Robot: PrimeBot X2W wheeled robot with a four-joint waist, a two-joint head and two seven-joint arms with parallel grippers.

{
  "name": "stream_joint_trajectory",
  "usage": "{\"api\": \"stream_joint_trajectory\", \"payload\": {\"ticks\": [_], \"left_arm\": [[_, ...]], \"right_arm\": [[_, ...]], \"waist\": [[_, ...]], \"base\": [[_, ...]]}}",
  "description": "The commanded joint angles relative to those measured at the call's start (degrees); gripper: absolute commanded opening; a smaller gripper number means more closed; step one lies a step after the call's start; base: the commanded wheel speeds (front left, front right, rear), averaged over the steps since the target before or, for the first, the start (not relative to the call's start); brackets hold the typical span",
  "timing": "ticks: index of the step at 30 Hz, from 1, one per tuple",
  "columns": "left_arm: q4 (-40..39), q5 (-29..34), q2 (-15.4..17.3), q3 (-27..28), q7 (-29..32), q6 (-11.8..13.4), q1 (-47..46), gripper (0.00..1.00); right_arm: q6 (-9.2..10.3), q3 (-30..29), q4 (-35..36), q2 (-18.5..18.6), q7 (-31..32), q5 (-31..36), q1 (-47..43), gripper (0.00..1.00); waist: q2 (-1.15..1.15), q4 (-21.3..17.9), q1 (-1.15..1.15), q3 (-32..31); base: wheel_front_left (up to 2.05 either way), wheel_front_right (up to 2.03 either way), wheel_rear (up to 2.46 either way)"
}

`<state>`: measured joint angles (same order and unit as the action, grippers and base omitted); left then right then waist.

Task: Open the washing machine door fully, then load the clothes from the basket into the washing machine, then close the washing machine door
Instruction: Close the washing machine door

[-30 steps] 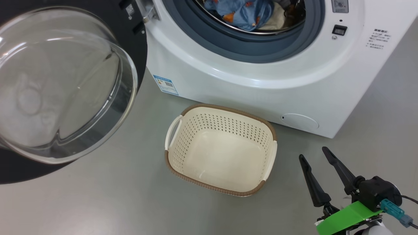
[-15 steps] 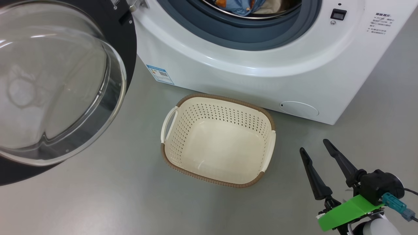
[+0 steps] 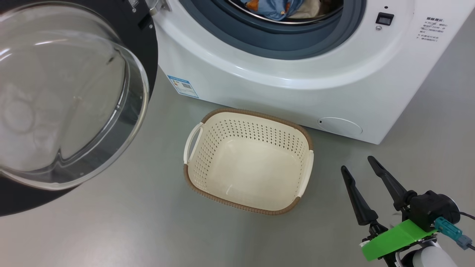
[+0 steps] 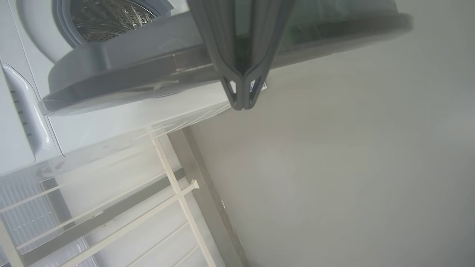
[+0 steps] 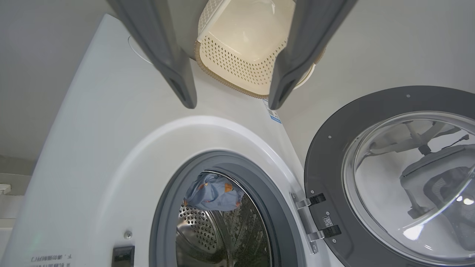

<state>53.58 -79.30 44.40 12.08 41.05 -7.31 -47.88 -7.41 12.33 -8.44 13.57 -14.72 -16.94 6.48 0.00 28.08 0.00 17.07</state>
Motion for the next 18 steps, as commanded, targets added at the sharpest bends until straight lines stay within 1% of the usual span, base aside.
{"api": "stream_joint_trajectory", "payload": {"ticks": [1, 7, 11, 18], "left_arm": [[-1.74, -0.81, 2.62, 0.37, 1.95, -0.09, 1.23, 0.0], [-3.85, -2.77, 2.52, 0.25, 7.31, -0.13, 2.85, 0.0], [-7.16, -3.73, 1.56, -0.51, 10.29, -0.15, 4.16, 0.0], [-13.62, -5.48, 0.83, -1.76, 15.13, -0.17, 6.81, 0.0]], "right_arm": [[-0.08, 1.43, 1.15, -0.2, -0.28, 0.9, 0.78, 1.0], [-0.08, 1.12, 1.04, -0.27, -0.28, 0.74, 0.45, 1.0], [-0.08, 0.49, 0.99, -0.54, -0.28, 0.69, -0.03, 1.0], [-0.08, 0.46, 1.02, -1.55, -0.28, 0.56, -0.57, 1.0]], "waist": [[0.0, 0.04, 0.0, -0.22], [0.0, 0.16, 0.0, -1.5], [0.0, 0.69, 0.0, -2.47], [0.0, 0.99, 0.0, -4.67]], "base": [[0.0, 0.0, 0.0], [0.0, 0.0, 0.0], [0.0, 0.0, 0.0], [0.0, 0.0, 0.0]]}}
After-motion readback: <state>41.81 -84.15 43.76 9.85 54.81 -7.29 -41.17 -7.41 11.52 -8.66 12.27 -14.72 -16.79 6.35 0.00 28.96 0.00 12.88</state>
